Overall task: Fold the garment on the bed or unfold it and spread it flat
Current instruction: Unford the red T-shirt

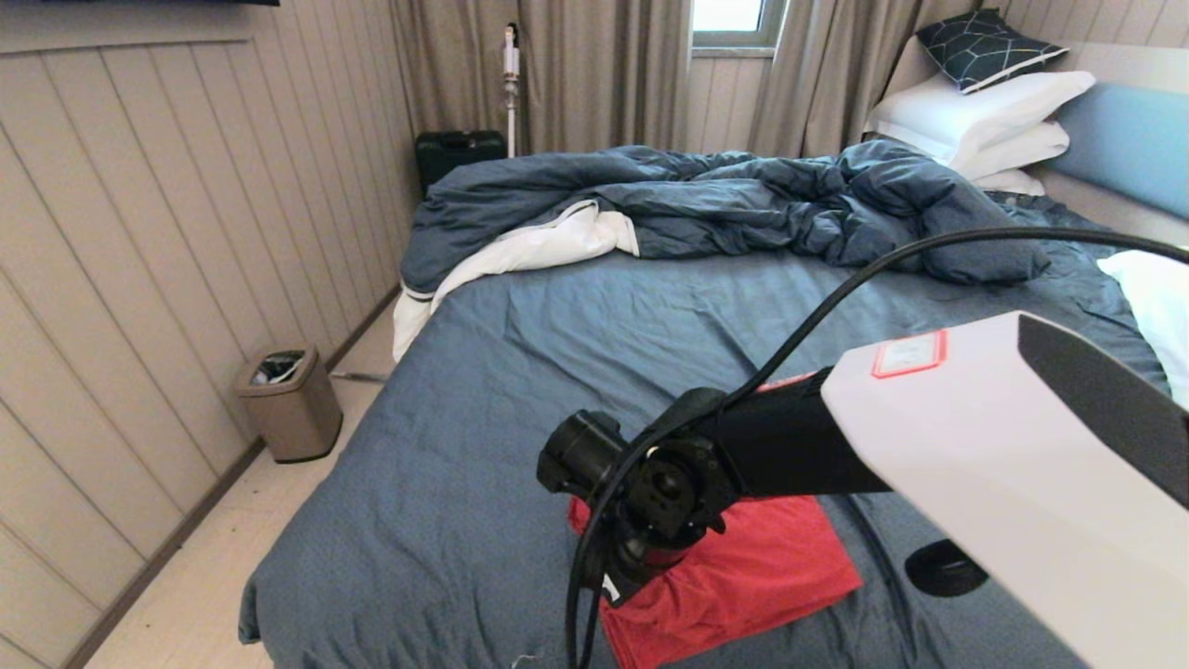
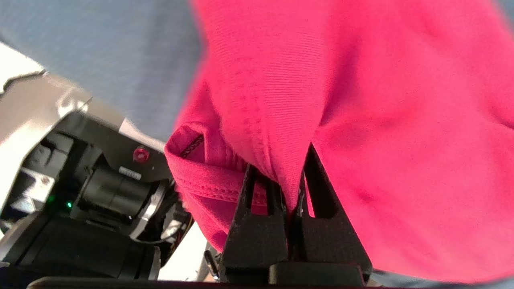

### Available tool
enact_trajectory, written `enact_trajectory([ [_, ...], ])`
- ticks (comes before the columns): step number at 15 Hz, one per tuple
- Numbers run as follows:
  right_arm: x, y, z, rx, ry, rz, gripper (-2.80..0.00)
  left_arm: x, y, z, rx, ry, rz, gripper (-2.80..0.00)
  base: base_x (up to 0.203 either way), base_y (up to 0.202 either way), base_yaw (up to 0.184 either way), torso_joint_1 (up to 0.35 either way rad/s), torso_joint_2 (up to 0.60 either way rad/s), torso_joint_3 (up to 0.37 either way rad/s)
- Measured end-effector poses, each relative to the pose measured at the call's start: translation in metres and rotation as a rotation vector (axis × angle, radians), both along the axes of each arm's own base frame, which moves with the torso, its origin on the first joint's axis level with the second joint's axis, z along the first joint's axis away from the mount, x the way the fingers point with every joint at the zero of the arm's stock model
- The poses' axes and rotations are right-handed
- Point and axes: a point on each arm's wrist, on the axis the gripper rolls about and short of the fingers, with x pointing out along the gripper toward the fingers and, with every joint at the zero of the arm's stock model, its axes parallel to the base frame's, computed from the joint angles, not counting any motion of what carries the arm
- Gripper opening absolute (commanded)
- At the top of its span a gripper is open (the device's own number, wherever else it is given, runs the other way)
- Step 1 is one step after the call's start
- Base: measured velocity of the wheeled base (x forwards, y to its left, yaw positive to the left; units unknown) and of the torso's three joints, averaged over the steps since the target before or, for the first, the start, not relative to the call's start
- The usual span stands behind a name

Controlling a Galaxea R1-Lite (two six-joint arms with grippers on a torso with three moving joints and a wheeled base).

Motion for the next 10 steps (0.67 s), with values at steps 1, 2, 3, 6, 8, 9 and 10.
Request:
enact_trajectory([
  [1, 0.003, -0.007, 0.007, 0.010, -0.010, -0.017, -2.80, 0.000, 0.000, 0.000, 0.001, 0.001, 0.001, -2.80, 0.000, 0.000, 0.000, 0.000, 0.00, 0.000],
  [2, 0.005, -0.015, 0.016, 0.023, -0.023, -0.034, -2.80, 0.000, 0.000, 0.000, 0.001, 0.001, 0.001, -2.80, 0.000, 0.000, 0.000, 0.000, 0.00, 0.000],
  [3, 0.009, -0.025, 0.026, 0.037, -0.038, -0.055, -2.80, 0.000, 0.000, 0.000, 0.002, 0.001, 0.001, -2.80, 0.000, 0.000, 0.000, 0.000, 0.00, 0.000],
  [6, 0.023, -0.067, 0.056, 0.073, -0.091, -0.142, -2.80, 0.000, 0.000, 0.000, 0.001, 0.001, 0.001, -2.80, 0.000, 0.000, 0.000, 0.000, 0.00, 0.000],
  [8, 0.037, -0.114, 0.075, 0.080, -0.127, -0.237, -2.80, 0.000, 0.000, 0.000, 0.001, 0.004, 0.001, -2.80, 0.000, 0.000, 0.000, 0.000, 0.00, 0.000],
  [9, 0.043, -0.139, 0.081, 0.077, -0.139, -0.284, -2.80, 0.000, 0.000, 0.000, 0.001, 0.004, 0.001, -2.80, 0.000, 0.000, 0.000, 0.000, 0.00, 0.000],
  [10, 0.046, -0.165, 0.087, 0.075, -0.146, -0.331, -2.80, 0.000, 0.000, 0.000, 0.001, 0.003, 0.002, -2.80, 0.000, 0.000, 0.000, 0.000, 0.00, 0.000],
])
